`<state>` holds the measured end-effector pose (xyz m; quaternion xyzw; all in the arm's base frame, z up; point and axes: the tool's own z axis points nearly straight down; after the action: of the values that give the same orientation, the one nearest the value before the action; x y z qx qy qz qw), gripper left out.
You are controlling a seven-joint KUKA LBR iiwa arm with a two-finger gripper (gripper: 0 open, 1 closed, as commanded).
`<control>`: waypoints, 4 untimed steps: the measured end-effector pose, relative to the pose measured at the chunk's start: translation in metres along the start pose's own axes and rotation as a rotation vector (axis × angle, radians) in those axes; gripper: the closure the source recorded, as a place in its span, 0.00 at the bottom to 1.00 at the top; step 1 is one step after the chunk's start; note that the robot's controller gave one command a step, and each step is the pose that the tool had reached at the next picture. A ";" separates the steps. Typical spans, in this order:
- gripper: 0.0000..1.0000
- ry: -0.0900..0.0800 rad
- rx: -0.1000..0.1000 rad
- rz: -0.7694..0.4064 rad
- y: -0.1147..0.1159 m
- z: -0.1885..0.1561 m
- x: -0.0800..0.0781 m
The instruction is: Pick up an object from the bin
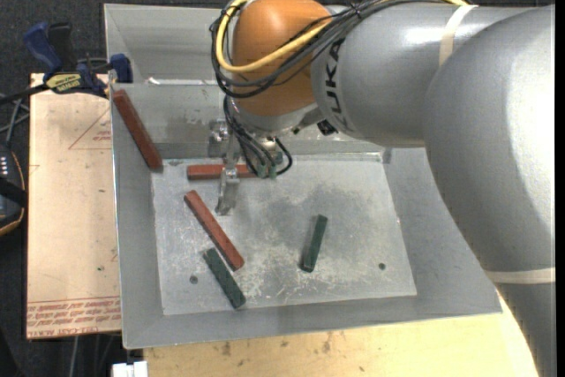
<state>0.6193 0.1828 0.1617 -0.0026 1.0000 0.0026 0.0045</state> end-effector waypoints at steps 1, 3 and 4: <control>0.00 0.005 0.003 -0.139 -0.025 0.062 -0.017; 1.00 0.002 0.001 -0.275 -0.035 0.088 -0.003; 1.00 0.012 0.002 -0.261 -0.048 0.048 -0.010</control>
Offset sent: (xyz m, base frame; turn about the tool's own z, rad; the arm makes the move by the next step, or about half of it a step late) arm 0.0012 -0.0358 -0.0917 -0.2779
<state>0.6296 0.1346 0.1137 -0.1325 0.9912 0.0011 -0.0009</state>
